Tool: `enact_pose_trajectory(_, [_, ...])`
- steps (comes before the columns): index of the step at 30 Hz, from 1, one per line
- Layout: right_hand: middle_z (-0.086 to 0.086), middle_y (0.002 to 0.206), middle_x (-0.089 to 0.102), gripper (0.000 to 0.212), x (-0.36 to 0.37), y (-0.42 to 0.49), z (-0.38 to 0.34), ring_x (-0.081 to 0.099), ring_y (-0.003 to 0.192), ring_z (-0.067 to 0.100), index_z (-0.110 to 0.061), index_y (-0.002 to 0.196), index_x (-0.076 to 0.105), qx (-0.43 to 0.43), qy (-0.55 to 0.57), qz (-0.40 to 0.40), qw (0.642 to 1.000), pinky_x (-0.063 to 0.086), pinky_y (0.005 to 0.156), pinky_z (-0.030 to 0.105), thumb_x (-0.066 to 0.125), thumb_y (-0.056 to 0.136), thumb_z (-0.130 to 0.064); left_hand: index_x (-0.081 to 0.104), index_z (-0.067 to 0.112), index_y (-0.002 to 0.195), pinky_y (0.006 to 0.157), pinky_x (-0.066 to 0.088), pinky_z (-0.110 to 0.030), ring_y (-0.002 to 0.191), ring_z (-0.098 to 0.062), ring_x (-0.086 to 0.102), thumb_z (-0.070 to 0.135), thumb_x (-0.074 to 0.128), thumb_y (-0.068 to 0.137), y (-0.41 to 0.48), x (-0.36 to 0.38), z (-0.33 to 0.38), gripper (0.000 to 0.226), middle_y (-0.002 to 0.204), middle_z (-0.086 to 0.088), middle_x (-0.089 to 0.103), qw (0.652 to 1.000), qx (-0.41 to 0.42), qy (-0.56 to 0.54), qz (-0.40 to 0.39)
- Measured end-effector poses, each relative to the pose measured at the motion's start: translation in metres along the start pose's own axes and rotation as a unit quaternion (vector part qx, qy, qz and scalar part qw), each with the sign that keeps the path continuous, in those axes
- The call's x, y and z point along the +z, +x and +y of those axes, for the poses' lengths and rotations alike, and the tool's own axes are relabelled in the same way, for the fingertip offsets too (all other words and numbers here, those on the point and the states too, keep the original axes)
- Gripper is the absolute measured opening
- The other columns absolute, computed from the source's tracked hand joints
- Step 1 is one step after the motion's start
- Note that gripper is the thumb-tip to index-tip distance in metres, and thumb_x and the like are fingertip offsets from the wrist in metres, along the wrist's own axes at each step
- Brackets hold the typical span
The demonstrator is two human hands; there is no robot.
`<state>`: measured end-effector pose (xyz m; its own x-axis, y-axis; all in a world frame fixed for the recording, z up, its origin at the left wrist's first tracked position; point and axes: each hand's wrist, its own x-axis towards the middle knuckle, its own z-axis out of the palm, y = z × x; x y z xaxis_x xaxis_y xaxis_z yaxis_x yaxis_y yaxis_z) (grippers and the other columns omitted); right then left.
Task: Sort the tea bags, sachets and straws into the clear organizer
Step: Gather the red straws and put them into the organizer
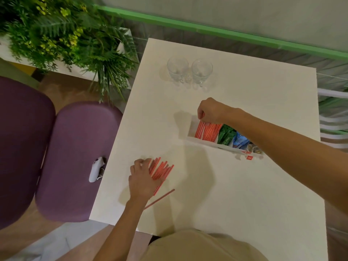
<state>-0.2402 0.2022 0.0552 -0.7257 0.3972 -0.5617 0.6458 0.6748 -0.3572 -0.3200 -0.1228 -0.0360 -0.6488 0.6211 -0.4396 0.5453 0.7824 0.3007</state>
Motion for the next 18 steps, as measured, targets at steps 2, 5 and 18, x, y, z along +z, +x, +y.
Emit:
enact_pose_trajectory(2, [-0.001, 0.066, 0.059, 0.011, -0.001, 0.000, 0.001, 0.068, 0.067, 0.023, 0.001, 0.096, 0.069, -0.006, -0.009, 0.014, 1.000, 0.059, 0.069, 0.034, 0.066, 0.086, -0.001, 0.038, 0.027, 0.139, 0.088, 0.050, -0.040, 0.120, -0.023, 0.040, 0.057, 0.078, 0.065, -0.001, 0.003, 0.002, 0.089, 0.134, -0.002, 0.037, 1.000, 0.006, 0.018, -0.003])
enact_pose_trajectory(5, [0.011, 0.092, 0.069, 0.014, -0.002, -0.001, 0.003, 0.068, 0.082, 0.025, -0.002, 0.099, 0.070, -0.015, -0.031, 0.033, 0.999, 0.055, 0.072, 0.032, 0.068, 0.085, -0.006, 0.038, 0.027, 0.138, 0.082, 0.051, -0.038, 0.115, -0.023, 0.041, 0.047, 0.081, 0.067, -0.002, 0.006, 0.002, 0.085, 0.130, -0.003, 0.038, 1.000, 0.016, 0.006, 0.001])
enact_pose_trajectory(18, [0.013, 0.116, 0.060, 0.031, 0.003, -0.008, 0.004, 0.061, 0.098, 0.028, -0.008, 0.116, 0.062, -0.018, -0.084, 0.049, 0.995, 0.052, 0.079, 0.035, 0.066, 0.087, -0.016, 0.053, 0.018, 0.125, 0.080, 0.053, -0.035, 0.109, -0.017, 0.051, 0.025, 0.076, 0.079, -0.004, 0.013, 0.002, 0.052, 0.116, 0.001, 0.054, 0.997, 0.011, -0.072, 0.005])
